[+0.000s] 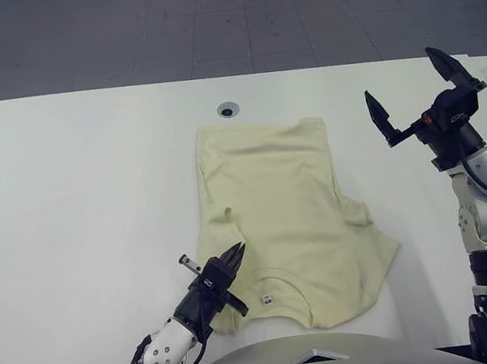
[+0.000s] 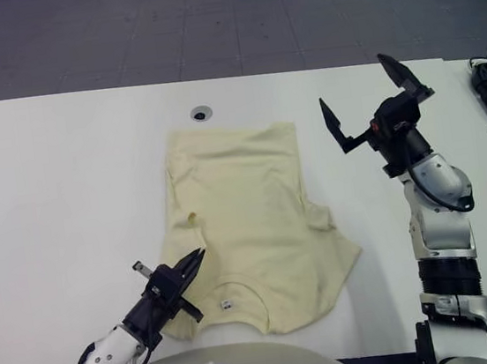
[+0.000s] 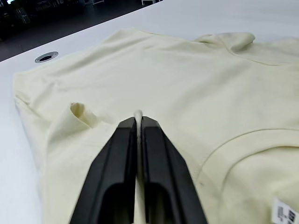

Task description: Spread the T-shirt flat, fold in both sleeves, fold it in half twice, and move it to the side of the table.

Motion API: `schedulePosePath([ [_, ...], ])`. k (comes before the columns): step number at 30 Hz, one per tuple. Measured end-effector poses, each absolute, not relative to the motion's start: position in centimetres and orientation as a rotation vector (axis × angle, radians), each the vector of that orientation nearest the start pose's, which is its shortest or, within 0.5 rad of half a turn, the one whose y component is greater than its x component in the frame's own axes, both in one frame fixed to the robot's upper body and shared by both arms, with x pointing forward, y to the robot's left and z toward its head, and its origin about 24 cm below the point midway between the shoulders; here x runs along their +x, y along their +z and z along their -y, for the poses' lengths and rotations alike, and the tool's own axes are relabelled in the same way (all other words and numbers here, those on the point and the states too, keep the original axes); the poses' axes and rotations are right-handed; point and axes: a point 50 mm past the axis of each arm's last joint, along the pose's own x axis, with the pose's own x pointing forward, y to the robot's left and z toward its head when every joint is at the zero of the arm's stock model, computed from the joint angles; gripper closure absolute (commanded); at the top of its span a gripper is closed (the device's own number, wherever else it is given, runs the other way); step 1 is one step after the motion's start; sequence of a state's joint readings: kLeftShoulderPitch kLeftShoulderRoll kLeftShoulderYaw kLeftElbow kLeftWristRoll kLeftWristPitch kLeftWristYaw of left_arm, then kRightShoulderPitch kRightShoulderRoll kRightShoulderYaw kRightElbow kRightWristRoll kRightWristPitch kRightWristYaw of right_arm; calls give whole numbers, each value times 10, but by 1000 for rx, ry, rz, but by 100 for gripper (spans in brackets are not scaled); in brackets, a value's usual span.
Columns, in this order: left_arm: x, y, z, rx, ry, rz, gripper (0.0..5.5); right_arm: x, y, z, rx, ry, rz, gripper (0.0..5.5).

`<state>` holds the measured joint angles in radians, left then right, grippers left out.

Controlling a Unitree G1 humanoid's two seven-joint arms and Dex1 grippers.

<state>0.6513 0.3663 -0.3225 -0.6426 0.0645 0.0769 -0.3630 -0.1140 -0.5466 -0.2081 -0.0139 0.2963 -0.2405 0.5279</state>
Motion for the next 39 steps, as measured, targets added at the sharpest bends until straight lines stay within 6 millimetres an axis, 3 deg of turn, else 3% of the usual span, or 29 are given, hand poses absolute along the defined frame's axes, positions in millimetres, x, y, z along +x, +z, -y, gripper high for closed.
schedulePosePath([
  [7, 115, 57, -125, 40, -670, -220, 343, 227, 129, 283, -15, 551, 183, 10],
  [12, 120, 61, -132, -5, -644, -223, 268, 186, 105, 300, 151, 777, -48, 10],
  [17, 152, 95, -170, -89, -356, -27, 182, 159, 83, 324, 169, 788, -271, 10],
  [23, 168, 130, -222, -76, -36, 171, 88, 145, 60, 320, 52, 878, -495, 10],
  [28, 168, 133, -228, -72, -10, 184, 11, 146, 51, 318, -32, 886, -554, 87],
  [39, 168, 127, -229, -79, 30, 168, 10, 145, 49, 315, -63, 920, -565, 264],
])
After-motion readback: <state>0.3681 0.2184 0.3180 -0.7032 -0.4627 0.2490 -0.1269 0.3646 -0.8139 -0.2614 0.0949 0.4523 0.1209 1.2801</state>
